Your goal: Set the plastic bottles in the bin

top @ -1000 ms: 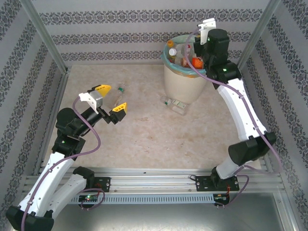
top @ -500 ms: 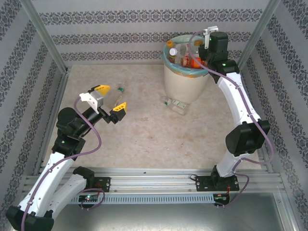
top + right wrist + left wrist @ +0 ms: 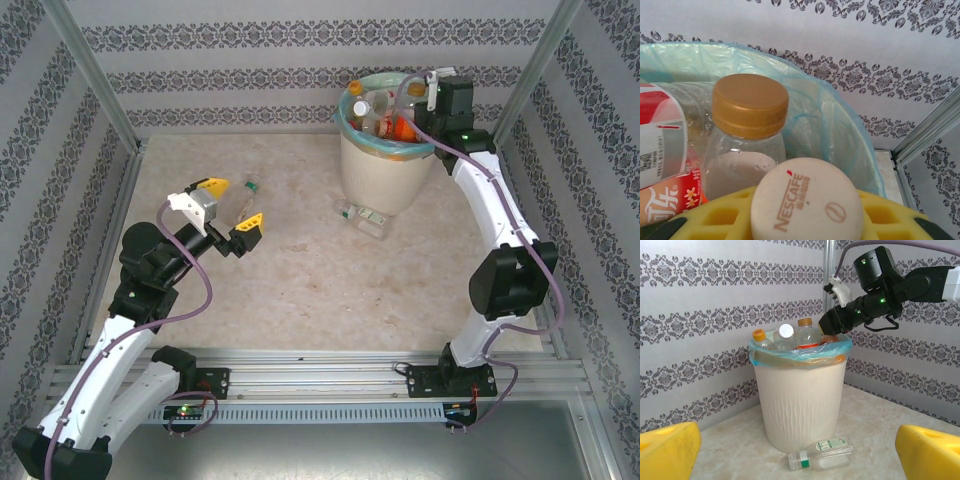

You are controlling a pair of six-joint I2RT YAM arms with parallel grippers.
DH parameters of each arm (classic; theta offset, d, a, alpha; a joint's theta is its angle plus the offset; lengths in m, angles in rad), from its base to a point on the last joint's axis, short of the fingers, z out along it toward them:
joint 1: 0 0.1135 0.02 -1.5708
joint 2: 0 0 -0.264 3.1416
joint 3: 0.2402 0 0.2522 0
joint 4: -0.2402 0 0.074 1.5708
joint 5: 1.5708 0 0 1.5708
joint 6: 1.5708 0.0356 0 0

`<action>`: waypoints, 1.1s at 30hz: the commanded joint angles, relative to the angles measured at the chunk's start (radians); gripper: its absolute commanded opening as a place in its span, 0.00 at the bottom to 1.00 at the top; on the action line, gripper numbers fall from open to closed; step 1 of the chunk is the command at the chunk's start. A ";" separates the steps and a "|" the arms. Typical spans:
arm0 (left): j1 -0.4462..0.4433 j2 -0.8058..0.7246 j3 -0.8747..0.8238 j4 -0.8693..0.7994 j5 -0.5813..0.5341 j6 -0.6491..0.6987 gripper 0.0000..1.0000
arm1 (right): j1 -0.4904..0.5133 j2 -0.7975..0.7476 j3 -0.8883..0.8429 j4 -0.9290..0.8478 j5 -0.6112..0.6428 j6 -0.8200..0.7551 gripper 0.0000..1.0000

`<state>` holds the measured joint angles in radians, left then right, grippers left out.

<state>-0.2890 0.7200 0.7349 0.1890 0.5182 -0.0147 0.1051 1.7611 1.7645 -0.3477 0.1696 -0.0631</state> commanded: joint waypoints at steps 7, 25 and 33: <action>-0.013 0.007 -0.003 -0.001 -0.002 0.017 1.00 | -0.037 0.100 0.024 -0.161 -0.037 0.042 0.22; -0.012 0.007 -0.019 0.025 -0.011 -0.004 1.00 | 0.007 -0.026 0.256 -0.185 -0.050 0.029 0.54; -0.012 0.003 -0.008 0.000 -0.010 0.005 1.00 | -0.040 -0.021 0.131 -0.163 -0.021 0.062 0.32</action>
<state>-0.2890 0.7315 0.7227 0.1875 0.5140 -0.0147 0.0868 1.7329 1.9274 -0.5064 0.1230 -0.0223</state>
